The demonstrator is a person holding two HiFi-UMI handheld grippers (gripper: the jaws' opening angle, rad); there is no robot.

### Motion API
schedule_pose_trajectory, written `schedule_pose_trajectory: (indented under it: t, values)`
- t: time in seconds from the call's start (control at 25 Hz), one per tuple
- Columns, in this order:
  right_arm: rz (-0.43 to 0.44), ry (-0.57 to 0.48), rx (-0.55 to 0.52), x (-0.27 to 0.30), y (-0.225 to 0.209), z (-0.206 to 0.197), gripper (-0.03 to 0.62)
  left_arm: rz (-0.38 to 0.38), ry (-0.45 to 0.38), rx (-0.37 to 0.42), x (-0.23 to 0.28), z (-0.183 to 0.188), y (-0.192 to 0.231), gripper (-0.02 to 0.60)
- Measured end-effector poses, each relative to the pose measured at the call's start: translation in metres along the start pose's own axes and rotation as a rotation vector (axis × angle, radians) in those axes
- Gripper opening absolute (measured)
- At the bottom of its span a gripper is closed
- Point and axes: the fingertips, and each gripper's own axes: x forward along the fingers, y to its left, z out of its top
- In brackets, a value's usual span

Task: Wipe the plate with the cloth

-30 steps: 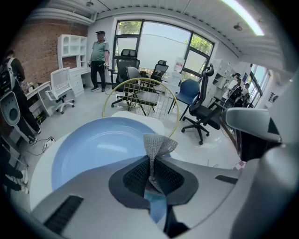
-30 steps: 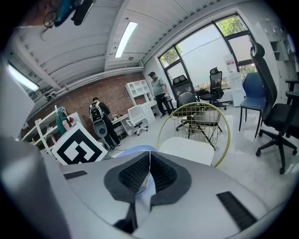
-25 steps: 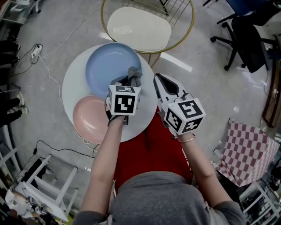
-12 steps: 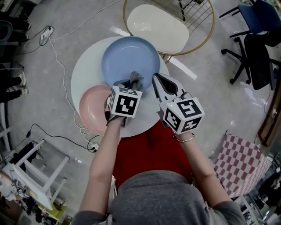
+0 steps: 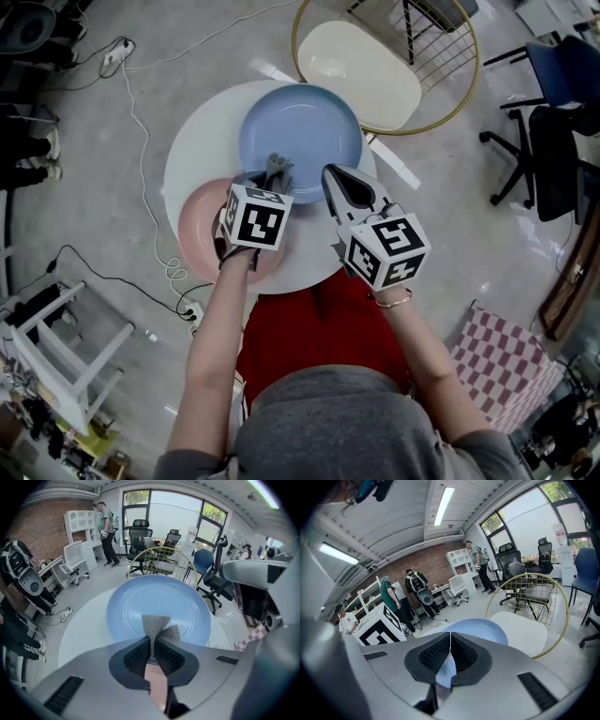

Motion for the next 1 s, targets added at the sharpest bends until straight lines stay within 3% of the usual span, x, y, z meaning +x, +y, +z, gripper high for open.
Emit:
schedule_pose_trajectory:
  t: [0.6,1.0]
  values:
    - [-0.024,-0.004,0.005,0.009,-0.01,0.009,0.029,0.074,-0.003,-0.017,0.004,0.015,0.048,0.034]
    - [-0.04,-0.054,-0.006,-0.001,-0.006,0.025,0.029,0.14,-0.122,-0.015,-0.026,0.043,0.066,0.034]
